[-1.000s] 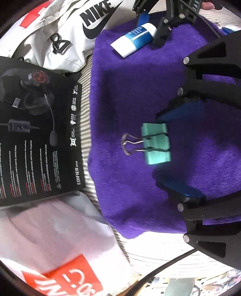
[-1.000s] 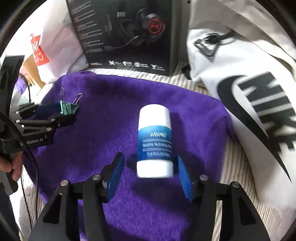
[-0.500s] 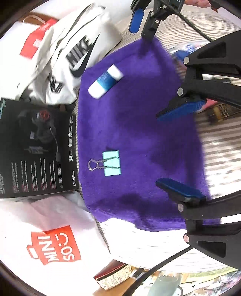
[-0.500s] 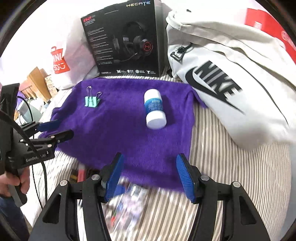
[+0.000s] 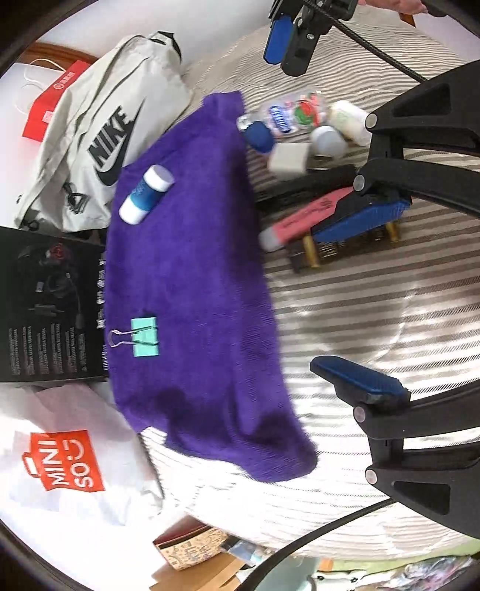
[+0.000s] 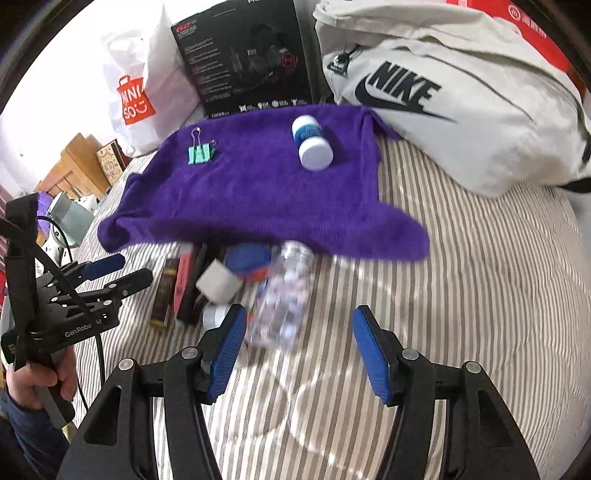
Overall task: Organize rigid objects
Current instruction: 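Grasp the black Grand Reserve box with the left tool while the right tool grasps the clear pill bottle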
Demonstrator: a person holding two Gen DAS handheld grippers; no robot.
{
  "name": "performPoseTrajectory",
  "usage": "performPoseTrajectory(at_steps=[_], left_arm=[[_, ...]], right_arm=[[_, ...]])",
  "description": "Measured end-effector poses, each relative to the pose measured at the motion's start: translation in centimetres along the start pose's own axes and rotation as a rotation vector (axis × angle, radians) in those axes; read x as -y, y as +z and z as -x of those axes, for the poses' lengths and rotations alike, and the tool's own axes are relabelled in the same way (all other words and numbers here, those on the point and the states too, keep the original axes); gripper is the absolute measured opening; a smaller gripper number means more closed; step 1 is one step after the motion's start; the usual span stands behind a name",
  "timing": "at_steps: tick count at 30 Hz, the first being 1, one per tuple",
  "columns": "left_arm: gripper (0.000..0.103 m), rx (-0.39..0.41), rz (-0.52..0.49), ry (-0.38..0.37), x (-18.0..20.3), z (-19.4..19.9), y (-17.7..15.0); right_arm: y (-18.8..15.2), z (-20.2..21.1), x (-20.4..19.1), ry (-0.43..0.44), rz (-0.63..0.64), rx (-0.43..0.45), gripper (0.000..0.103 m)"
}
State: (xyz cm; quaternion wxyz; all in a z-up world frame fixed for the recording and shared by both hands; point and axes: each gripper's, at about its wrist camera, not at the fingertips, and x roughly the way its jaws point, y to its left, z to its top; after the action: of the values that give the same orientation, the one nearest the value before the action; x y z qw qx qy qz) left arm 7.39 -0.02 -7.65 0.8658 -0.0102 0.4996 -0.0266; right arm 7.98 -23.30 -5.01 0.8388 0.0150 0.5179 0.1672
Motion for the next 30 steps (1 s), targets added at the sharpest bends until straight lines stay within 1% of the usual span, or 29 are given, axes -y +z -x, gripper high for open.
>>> performPoseTrajectory(at_steps=[2,5,6,7,8,11,14,17,20,24,26,28,30], left_arm=[[0.062,-0.006,-0.001,-0.013,0.3,-0.2,-0.6],[0.062,-0.012,-0.015,-0.012,1.0,-0.5,-1.1],[0.062,-0.013,-0.022,-0.005,1.2,-0.7,-1.2],[0.065,-0.012,-0.031,0.01,1.4,-0.9,-1.3],[0.064,-0.003,-0.035,0.009,1.6,-0.9,-1.4],[0.065,-0.016,-0.049,0.011,2.1,-1.4,-1.3],[0.065,-0.022,-0.067,0.039,2.7,-1.9,-1.2],[0.065,0.011,-0.082,0.043,2.7,-1.7,-1.4],[0.057,0.024,-0.064,0.021,2.0,-1.5,-1.6],[0.051,0.025,-0.074,0.021,1.9,-1.3,-1.7],[0.044,0.031,-0.086,0.013,2.3,-1.4,-1.6],[0.031,0.033,-0.099,0.0,2.7,-1.3,-1.5],[0.025,0.029,-0.114,-0.006,3.0,-1.3,-1.5]], right_arm=[[-0.9,-0.1,-0.2,0.003,0.005,-0.008,0.06],[-1.9,0.0,-0.3,0.003,0.006,-0.011,0.06],[-2.2,-0.1,-0.4,0.002,0.006,-0.012,0.06],[-2.3,0.0,-0.3,-0.001,0.004,-0.01,0.06],[-2.5,0.0,-0.3,-0.005,0.0,-0.004,0.06],[-3.0,-0.1,0.0,-0.002,-0.016,0.003,0.06],[-3.2,-0.3,0.3,0.002,-0.034,-0.004,0.06],[-3.1,-0.3,0.4,0.0,-0.037,-0.002,0.06],[-3.1,-0.3,0.6,-0.003,-0.037,0.0,0.06],[-2.9,-0.2,0.7,0.003,-0.043,0.009,0.06],[-2.8,-0.3,0.7,0.008,-0.046,0.013,0.06],[-2.6,-0.5,0.7,0.018,-0.05,0.016,0.06],[-2.3,-0.7,0.6,0.026,-0.046,0.021,0.06]])
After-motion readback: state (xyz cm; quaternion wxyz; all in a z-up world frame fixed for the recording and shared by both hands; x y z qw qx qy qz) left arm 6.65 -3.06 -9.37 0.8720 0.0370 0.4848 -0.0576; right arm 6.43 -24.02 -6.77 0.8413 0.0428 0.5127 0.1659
